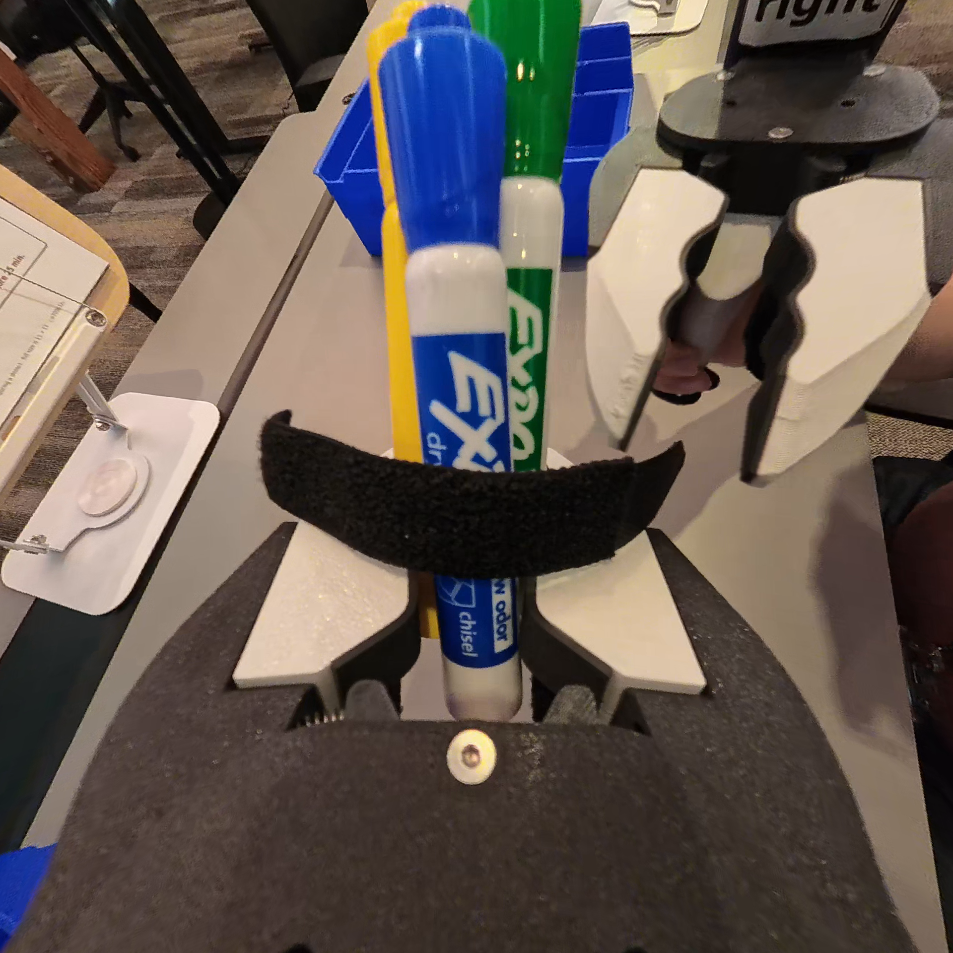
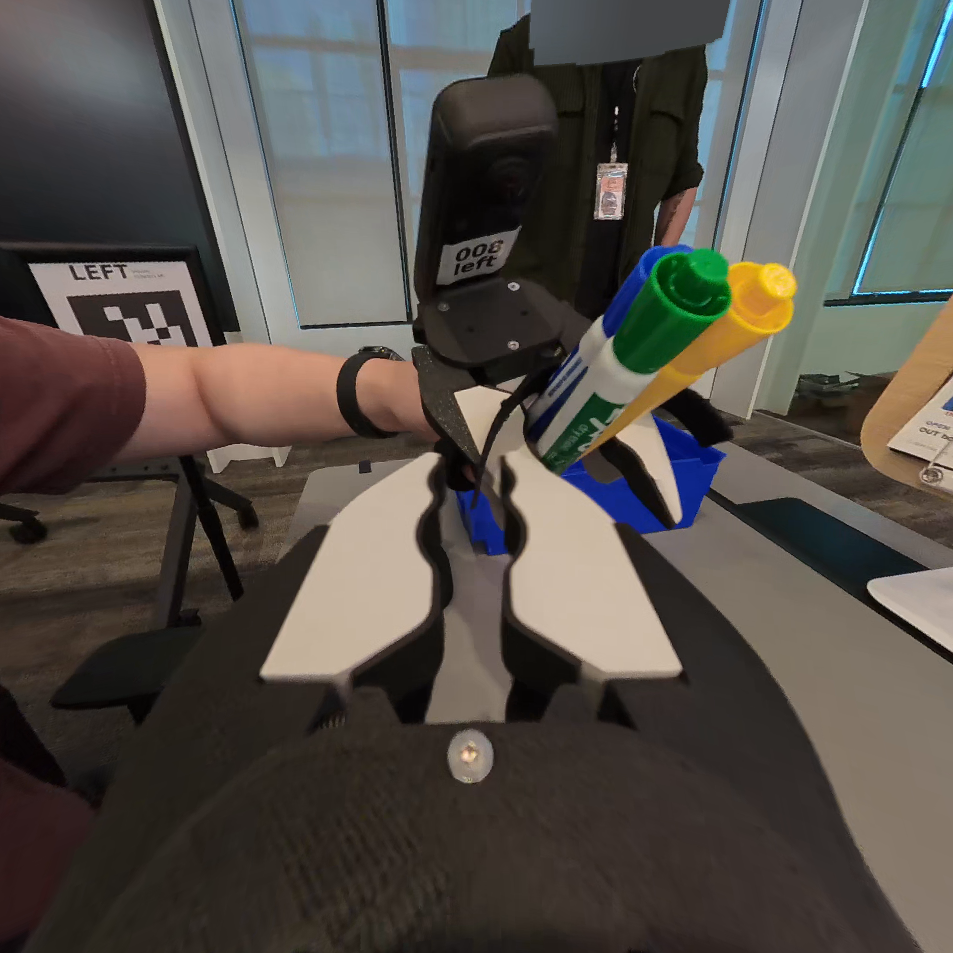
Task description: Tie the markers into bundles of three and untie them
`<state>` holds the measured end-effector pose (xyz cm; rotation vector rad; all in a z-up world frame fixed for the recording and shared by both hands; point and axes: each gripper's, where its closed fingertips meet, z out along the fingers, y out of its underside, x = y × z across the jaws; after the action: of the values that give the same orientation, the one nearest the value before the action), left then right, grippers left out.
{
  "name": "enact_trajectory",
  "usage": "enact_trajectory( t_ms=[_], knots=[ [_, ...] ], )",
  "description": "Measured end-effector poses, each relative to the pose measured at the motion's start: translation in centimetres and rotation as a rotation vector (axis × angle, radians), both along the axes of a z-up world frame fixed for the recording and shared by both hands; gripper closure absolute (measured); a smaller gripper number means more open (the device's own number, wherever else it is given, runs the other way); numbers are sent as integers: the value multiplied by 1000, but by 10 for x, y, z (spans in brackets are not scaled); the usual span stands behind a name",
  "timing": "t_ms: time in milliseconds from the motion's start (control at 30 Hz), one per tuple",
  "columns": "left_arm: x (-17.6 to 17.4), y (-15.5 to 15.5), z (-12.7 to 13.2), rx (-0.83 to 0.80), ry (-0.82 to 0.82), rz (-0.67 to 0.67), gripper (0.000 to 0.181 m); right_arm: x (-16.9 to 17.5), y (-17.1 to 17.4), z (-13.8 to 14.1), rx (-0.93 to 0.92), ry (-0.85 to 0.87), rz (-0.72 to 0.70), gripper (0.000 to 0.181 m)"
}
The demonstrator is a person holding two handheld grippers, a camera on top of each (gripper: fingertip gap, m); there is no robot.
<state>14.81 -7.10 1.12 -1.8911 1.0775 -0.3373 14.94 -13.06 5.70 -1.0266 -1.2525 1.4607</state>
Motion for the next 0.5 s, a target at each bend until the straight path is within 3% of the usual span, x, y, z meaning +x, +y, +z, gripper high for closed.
enact_trajectory(
  t_ms=[33, 500],
  knots=[
    [0, 0, 1, 2, -2, 1, 139, 0, -1, 0, 6, -1, 10, 172],
    [1, -2, 2, -7, -8, -7, 139, 6, -1, -2, -24, -10, 34, 179]
  ],
)
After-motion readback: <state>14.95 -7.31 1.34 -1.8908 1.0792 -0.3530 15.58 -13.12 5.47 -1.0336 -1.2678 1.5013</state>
